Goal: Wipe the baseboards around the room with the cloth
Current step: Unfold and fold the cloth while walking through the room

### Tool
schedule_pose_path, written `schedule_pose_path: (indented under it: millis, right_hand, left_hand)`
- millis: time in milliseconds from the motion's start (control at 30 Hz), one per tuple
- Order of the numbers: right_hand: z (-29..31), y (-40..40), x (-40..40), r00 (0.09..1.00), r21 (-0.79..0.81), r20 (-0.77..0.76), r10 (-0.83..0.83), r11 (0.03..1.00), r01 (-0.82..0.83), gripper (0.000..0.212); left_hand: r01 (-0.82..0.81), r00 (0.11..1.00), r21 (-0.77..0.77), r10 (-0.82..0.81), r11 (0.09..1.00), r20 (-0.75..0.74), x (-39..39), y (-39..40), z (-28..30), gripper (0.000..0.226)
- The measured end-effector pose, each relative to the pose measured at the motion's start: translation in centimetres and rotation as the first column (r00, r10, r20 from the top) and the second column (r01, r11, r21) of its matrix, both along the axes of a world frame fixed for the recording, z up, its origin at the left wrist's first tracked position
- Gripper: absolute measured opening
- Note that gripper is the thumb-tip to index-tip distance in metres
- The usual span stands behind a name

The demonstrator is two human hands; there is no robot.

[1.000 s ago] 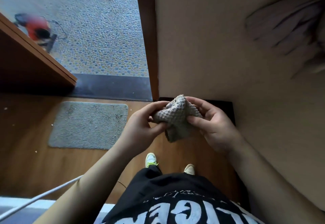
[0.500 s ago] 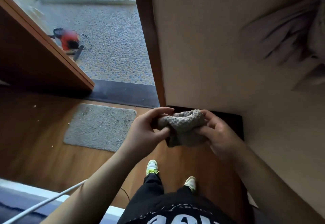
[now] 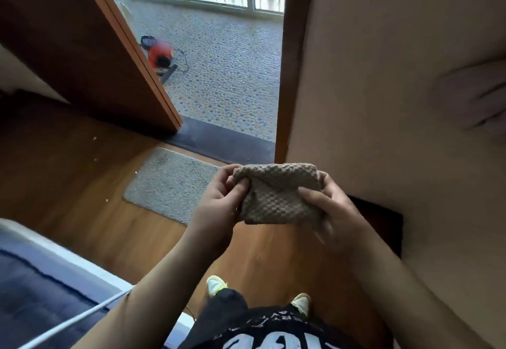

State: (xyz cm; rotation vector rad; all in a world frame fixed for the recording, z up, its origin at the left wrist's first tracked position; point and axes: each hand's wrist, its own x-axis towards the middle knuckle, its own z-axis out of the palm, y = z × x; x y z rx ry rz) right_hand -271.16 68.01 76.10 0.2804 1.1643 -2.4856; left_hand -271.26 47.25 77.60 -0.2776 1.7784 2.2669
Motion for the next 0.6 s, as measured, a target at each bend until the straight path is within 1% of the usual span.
schedule_pose_path:
  millis: [67,133,200,300,333,367,467,600]
  right_hand:
    - [0.5,-2.7,-1.2,1.000,-0.062,-0.009,-0.012,0.998,0.012,0.073]
    - [1.0,-5.9,-2.5,1.000,-0.049,0.008,0.018,0.999,-0.017,0.071]
    - [1.3,-9.4,-3.7,0.994,0.049,-0.002,0.106,0.993,-0.106,0.068]
    - [1.6,-14.6,-5.5,0.956,0.246,-0.053,0.288,0.932,-0.267,0.040]
    - [1.7,-16.3,-6.0,0.942,0.290,-0.051,0.331,0.908,-0.303,0.035]
    - [1.7,-17.9,-6.5,0.932,0.323,-0.048,0.360,0.889,-0.326,0.036]
    - [1.7,-22.4,-8.2,0.914,0.397,-0.065,0.402,0.850,-0.345,0.049]
    - [2.1,-27.7,-9.7,0.887,0.399,-0.051,0.459,0.823,-0.404,0.061]
  left_hand:
    - [-0.093,0.996,0.066,0.091,0.994,0.023,-0.1,-2.8,-0.1,0.013]
    - [-0.166,0.986,0.029,0.166,0.986,0.011,-0.1,-6.0,-0.1,0.012]
    - [-0.225,0.974,-0.008,0.225,0.974,-0.018,-0.1,-9.4,-0.2,0.010]
    - [-0.329,0.944,0.006,0.329,0.944,-0.022,0.0,-14.1,-0.3,0.023]
    - [-0.370,0.929,0.016,0.370,0.929,-0.011,-0.1,-15.7,-0.2,0.024]
    - [-0.408,0.913,0.024,0.408,0.913,0.000,-0.2,-17.3,-0.1,0.023]
    - [-0.498,0.867,0.044,0.497,0.866,0.033,-0.6,-22.1,0.3,0.012]
    - [-0.568,0.823,0.074,0.567,0.820,0.037,-0.6,-26.8,1.2,0.009]
